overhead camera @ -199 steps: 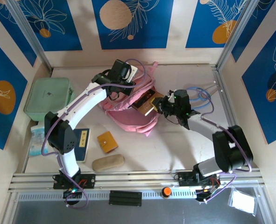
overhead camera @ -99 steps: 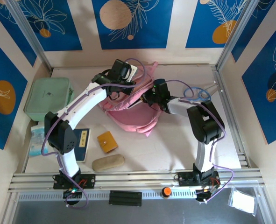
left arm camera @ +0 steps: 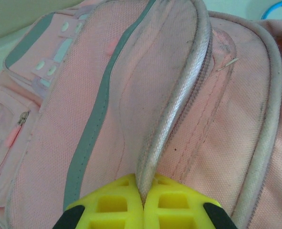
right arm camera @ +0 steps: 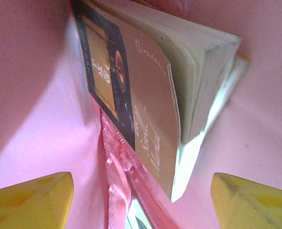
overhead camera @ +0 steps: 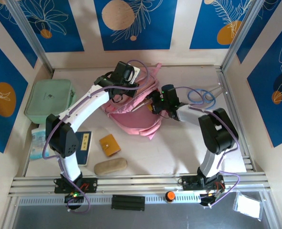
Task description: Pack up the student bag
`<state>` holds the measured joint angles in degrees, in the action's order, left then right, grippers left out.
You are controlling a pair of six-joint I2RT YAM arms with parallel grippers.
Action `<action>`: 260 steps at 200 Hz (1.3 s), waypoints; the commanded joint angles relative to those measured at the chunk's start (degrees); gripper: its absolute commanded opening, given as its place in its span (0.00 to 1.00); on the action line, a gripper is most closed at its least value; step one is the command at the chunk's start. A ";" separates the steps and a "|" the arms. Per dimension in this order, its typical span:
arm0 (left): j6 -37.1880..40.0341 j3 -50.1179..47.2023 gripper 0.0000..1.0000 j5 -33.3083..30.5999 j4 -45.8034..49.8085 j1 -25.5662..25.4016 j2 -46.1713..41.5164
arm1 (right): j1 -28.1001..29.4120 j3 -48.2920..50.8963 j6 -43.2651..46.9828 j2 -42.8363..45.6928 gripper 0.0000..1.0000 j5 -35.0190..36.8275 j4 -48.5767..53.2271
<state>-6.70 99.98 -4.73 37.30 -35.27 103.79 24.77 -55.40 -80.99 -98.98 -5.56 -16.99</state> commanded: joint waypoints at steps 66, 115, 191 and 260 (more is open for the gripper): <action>-5.96 -6.39 0.45 6.08 -7.97 1.29 0.25 | -1.23 10.31 12.26 24.87 0.77 20.89 30.61; -12.66 -17.63 0.82 5.90 -7.70 4.49 -6.61 | -1.31 5.31 25.21 29.71 0.81 26.98 37.08; -28.21 -47.74 0.93 -7.17 4.92 13.03 -30.89 | 2.08 -4.26 32.34 18.16 0.85 18.45 34.39; -38.34 -66.69 1.00 -0.19 1.52 17.64 -42.53 | 4.27 -10.64 32.30 11.21 0.84 16.95 34.92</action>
<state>-39.92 36.77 -9.50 42.19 -19.22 60.90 28.18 -63.40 -49.65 -87.00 12.84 17.50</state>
